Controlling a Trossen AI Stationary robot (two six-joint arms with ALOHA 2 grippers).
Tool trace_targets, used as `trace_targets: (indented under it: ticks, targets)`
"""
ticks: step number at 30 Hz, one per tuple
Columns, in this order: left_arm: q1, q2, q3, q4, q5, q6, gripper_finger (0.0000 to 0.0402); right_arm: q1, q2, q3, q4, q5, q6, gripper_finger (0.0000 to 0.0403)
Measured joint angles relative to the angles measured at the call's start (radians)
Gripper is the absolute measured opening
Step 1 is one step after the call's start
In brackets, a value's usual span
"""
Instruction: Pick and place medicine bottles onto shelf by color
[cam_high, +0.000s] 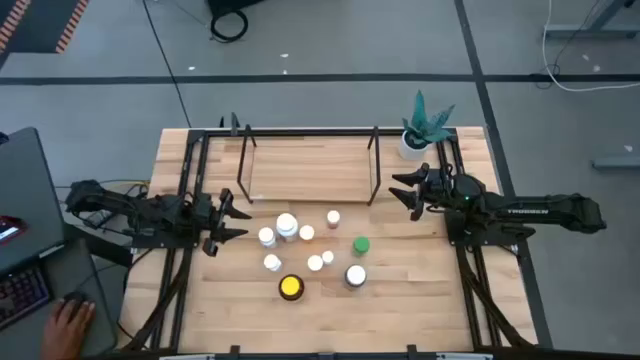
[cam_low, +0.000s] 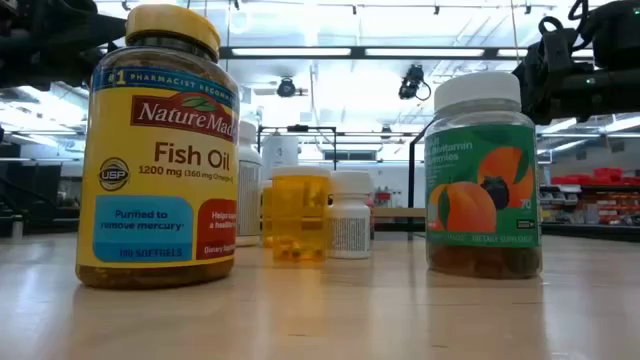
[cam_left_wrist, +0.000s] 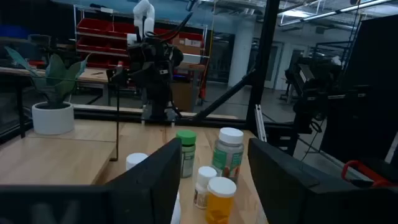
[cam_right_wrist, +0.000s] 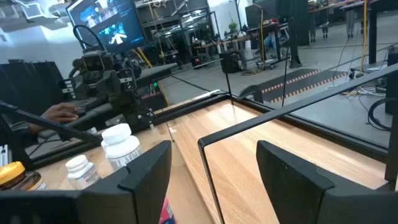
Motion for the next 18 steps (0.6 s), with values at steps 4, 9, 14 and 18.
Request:
trace_targets:
  ticks: [4,9,14,18]
  targets:
    - [0.0,0.0,0.0,0.0,0.0,0.0,0.0196,0.0,0.0,0.0,0.0,0.0,0.0,0.0243]
    - [0.0,0.0,0.0,0.0,0.0,0.0,0.0192,0.0,0.0,0.0,0.0,0.0,0.0,0.0243]
    - [0.0,0.0,0.0,0.0,0.0,0.0,0.0192,0.0,0.0,0.0,0.0,0.0,0.0,0.0243]
    - [0.0,0.0,0.0,0.0,0.0,0.0,0.0196,0.0,0.0,0.0,0.0,0.0,0.0,0.0243]
